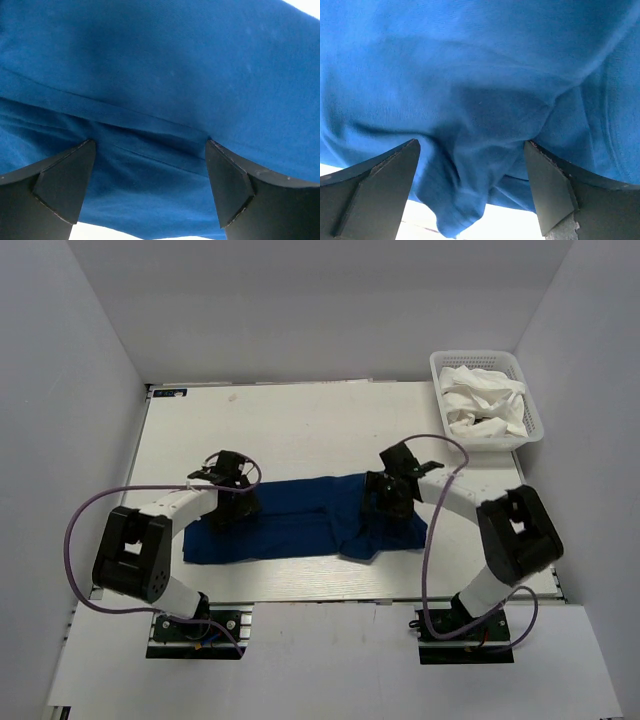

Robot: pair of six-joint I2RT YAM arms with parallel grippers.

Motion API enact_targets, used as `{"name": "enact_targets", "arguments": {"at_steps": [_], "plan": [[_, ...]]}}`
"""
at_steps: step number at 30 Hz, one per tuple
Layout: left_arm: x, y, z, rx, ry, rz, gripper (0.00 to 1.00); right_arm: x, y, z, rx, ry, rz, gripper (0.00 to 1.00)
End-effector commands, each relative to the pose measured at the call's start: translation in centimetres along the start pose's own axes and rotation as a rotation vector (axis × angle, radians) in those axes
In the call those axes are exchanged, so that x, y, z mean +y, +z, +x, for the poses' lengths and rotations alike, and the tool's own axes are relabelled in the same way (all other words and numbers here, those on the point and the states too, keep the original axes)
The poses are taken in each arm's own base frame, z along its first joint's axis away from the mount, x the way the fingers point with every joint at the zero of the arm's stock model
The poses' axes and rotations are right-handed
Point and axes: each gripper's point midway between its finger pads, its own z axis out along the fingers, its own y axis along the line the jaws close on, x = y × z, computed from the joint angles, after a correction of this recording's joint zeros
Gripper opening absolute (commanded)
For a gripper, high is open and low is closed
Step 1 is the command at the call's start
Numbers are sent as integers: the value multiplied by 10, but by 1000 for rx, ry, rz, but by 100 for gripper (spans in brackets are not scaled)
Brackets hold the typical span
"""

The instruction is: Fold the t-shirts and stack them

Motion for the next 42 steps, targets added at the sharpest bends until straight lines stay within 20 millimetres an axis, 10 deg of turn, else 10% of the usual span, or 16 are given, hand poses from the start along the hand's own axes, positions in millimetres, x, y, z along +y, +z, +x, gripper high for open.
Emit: {"name": "enact_targets", "arguments": {"at_steps": [1, 5, 6, 8, 9, 11, 12, 15, 18, 23, 30, 35, 42], "plan": [[-4, 7, 25, 67, 26, -32, 100, -33, 28, -36, -54, 52, 178, 90], [-19, -3, 62, 178, 61, -9, 100, -48, 59, -80, -19, 110, 206, 90], [-28, -9, 70, 189, 77, 21, 100, -27, 52, -128, -109, 94, 162, 90], [-35, -16, 88, 246, 105, 65, 100, -45, 83, -134, -34, 108, 193, 90], [-36, -22, 97, 271, 122, 81, 100, -15, 67, -196, -157, 39, 115, 90], [-52, -39, 113, 303, 190, 174, 100, -18, 97, -212, -142, -1, 97, 90], [-59, -46, 113, 289, 209, 201, 100, 18, 77, -258, -243, -118, -16, 90], [-82, -80, 104, 200, 338, 310, 100, 47, 63, -294, -314, -238, -99, 90], [-95, -102, 82, 68, 395, 350, 100, 65, 23, -299, -390, -320, -101, 90], [-65, -78, 55, -58, 402, 99, 100, 80, -16, -272, -421, -341, -121, 90], [-30, -42, 51, -75, 352, -178, 100, 71, 25, -204, -201, -221, -16, 90], [-19, -28, 62, -40, 356, -220, 100, 61, 47, -195, -176, -132, 42, 90], [-35, -8, 133, 227, 493, -3, 98, 47, 76, -191, -103, -113, 112, 90]]}}
